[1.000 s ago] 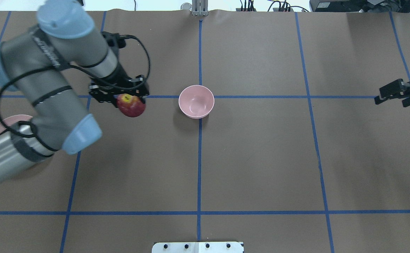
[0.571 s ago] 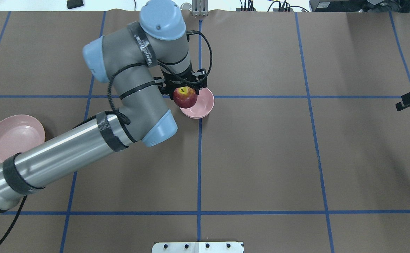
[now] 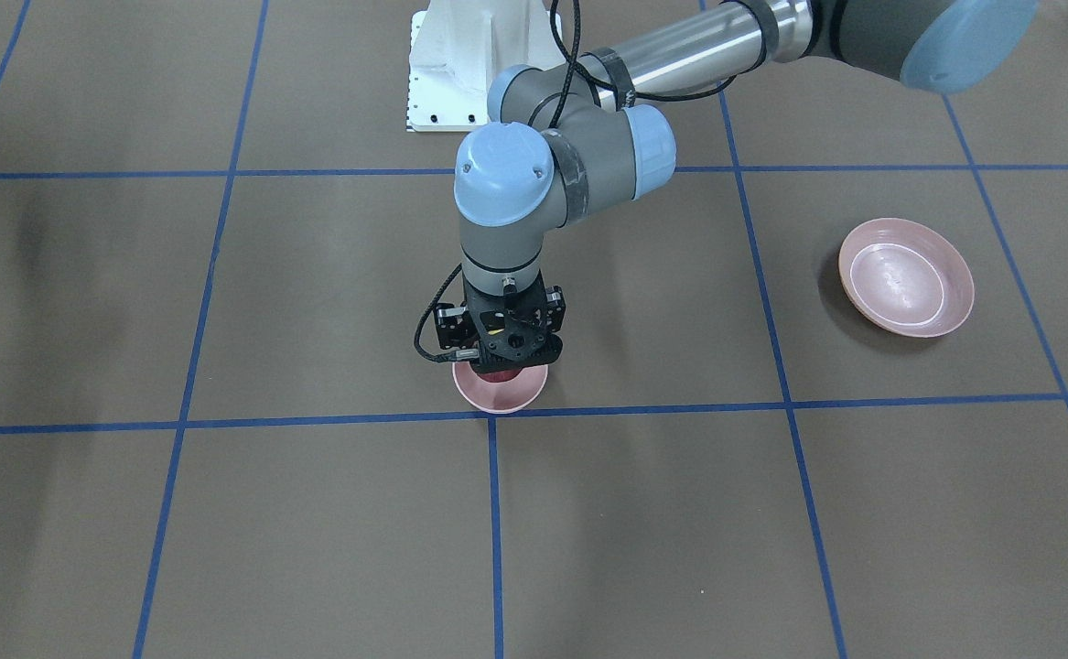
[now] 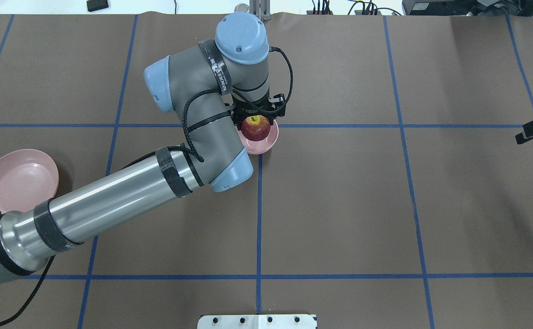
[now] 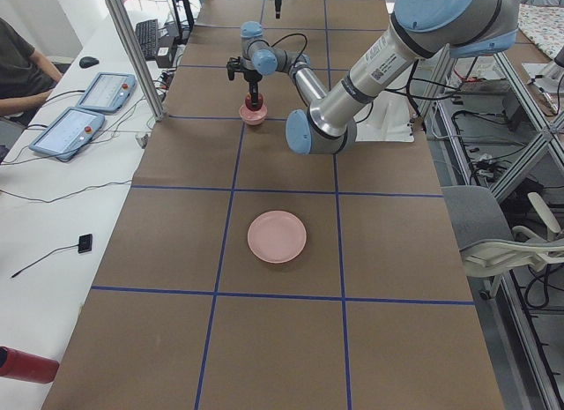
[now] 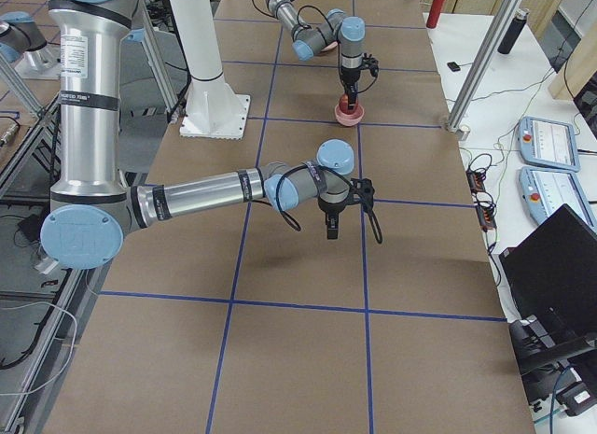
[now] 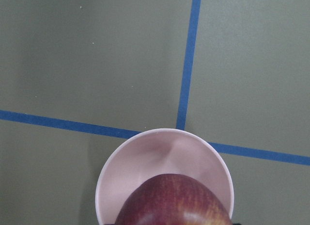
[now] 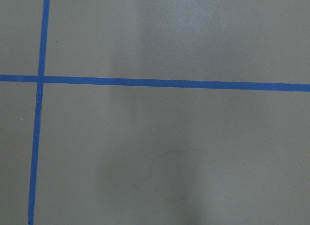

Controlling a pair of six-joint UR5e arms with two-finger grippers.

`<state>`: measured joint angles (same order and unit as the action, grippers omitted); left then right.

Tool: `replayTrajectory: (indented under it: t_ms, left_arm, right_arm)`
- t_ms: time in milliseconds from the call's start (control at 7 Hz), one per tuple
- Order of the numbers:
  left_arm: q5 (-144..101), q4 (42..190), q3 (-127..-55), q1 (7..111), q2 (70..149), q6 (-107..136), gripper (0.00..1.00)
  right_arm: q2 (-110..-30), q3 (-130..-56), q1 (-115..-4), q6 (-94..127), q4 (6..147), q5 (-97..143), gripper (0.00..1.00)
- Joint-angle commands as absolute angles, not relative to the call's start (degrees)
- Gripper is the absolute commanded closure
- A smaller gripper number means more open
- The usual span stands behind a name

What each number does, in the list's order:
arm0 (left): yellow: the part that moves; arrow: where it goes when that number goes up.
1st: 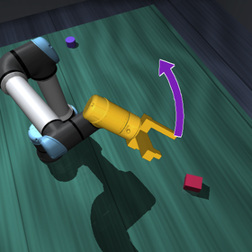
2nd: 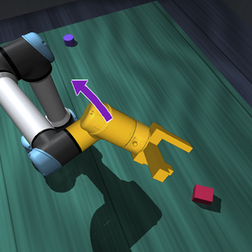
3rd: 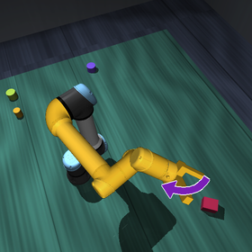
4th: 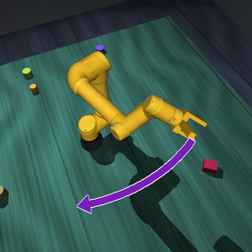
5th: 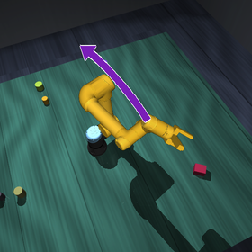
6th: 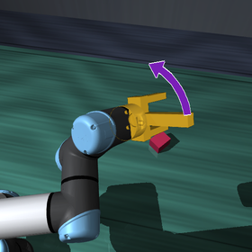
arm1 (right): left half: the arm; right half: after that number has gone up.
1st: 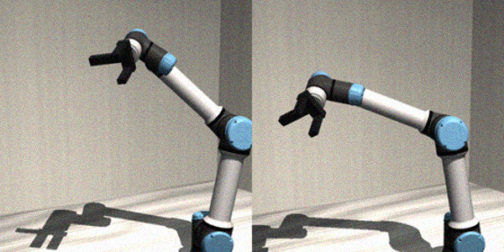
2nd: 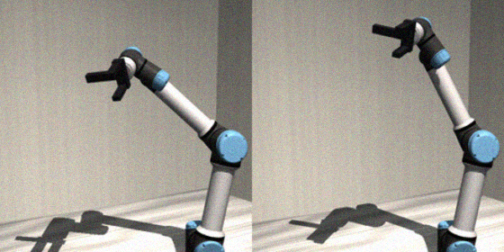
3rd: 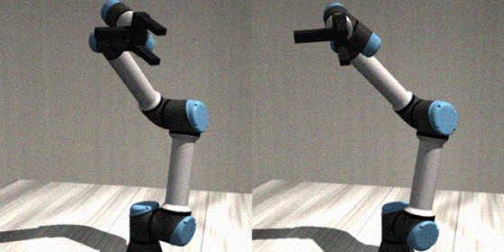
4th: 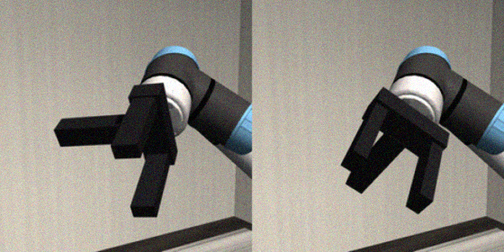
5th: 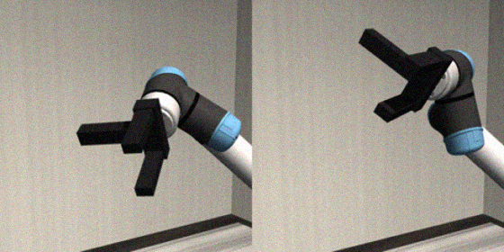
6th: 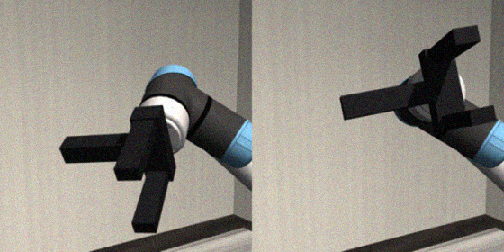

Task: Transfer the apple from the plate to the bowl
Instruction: 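Carry the apple with the left gripper over the pink bowl and lower it in, then open the left gripper and withdraw the left arm from the bowl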

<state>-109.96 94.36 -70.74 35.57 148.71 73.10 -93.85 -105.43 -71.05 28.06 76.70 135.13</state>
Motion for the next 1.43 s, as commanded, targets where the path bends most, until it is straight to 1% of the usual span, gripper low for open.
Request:
replayTrajectory:
  t_ms: [0,143,286,429,571,714,857,1000,1143,1286]
  left_arm:
    - [-107.67,96.67,-69.26,34.45,148.54,72.69,0.2]
    - [-107.58,96.68,-69.26,34.45,148.27,72.51,0.14]
    - [-107.58,96.51,-69.26,34.45,148.27,72.6,0.09]
    - [-107.49,95.89,-69.69,34.54,148.27,72.6,0.09]
    - [-107.75,95.71,-71.61,34.72,147.05,72.25,0.05]
    - [-108.54,94.32,-76.68,35.41,143.82,71.38,0.03]
    - [-110.29,89.96,-86.73,36.38,137.35,65.45,0.03]
    - [-110.48,86.95,-98.49,37.08,128.32,60.26,0.03]
    - [-110.83,87.71,-109.31,39.61,116.31,54.03,0.03]
    - [-113.53,87.89,-114.3,44.6,107.23,44.92,0.03]
  right_arm:
    - [-93.6,-105.21,-71.02,28.12,76.73,135.0,0.0]
    - [-93.43,-105.21,-71.02,28.39,76.73,135.0,0.0]
    - [-93.43,-105.03,-70.93,28.48,76.73,135.0,0.0]
    - [-93.34,-105.12,-70.93,28.56,76.64,135.0,0.0]
    - [-93.25,-105.12,-70.93,28.56,76.64,135.0,0.0]
    - [-93.16,-105.12,-70.93,28.56,76.73,135.0,0.0]
    - [-93.08,-105.12,-70.93,28.56,76.73,135.0,0.0]
    - [-92.55,-105.2,-70.93,28.56,76.73,135.0,0.0]
    - [-92.03,-105.03,-70.93,28.56,76.82,135.0,0.0]
    - [-91.85,-105.03,-71.54,28.56,76.9,134.91,0.0]
